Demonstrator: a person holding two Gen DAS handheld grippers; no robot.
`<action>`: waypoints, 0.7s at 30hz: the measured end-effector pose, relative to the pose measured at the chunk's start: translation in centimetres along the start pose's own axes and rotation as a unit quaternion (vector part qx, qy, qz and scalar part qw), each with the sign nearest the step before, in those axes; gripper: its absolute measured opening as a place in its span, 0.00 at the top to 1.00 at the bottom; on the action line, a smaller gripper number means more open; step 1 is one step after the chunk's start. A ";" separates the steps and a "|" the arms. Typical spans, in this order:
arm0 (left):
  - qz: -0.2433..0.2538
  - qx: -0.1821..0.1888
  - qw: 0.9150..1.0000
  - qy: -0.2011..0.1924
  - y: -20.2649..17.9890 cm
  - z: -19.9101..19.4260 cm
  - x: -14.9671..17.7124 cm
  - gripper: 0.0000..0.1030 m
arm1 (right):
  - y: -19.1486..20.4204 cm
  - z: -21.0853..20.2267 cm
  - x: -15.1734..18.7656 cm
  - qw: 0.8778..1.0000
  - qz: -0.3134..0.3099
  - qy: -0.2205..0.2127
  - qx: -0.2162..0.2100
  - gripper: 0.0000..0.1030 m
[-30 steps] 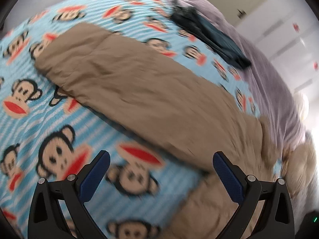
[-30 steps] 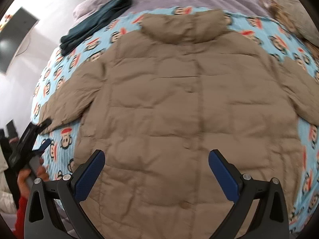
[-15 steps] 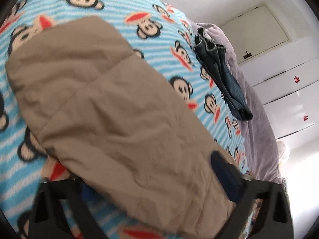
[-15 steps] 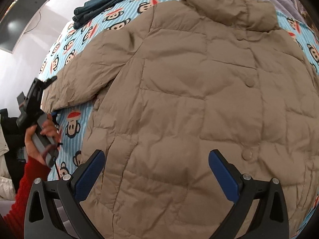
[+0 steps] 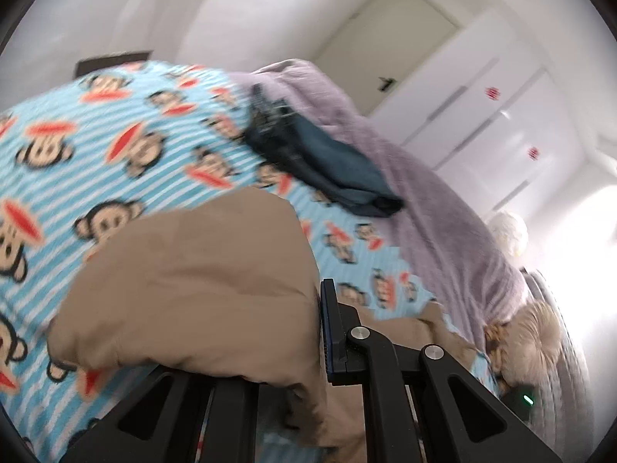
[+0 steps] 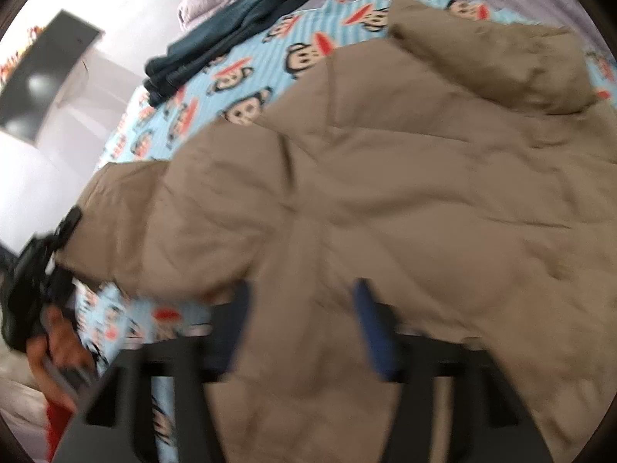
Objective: Fold large clothes
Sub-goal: 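Grasp the sleeve nearest the left tool and fold it across the jacket body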
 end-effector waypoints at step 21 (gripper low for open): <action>0.309 0.016 0.939 0.148 -26.7 11.0 14.3 0.88 | -6.3 -0.9 1.1 0.995 0.070 -0.005 -0.070 0.67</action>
Point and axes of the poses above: each gripper's, at about its wrist camera, not at the fingertips, and z roughly the way its jaws point, y to its left, x to its underside, the point moved 8 cm from there along z, roughly the way its jaws point, and after that the axes turned 7 degrees about y, right-handed, at the moved point
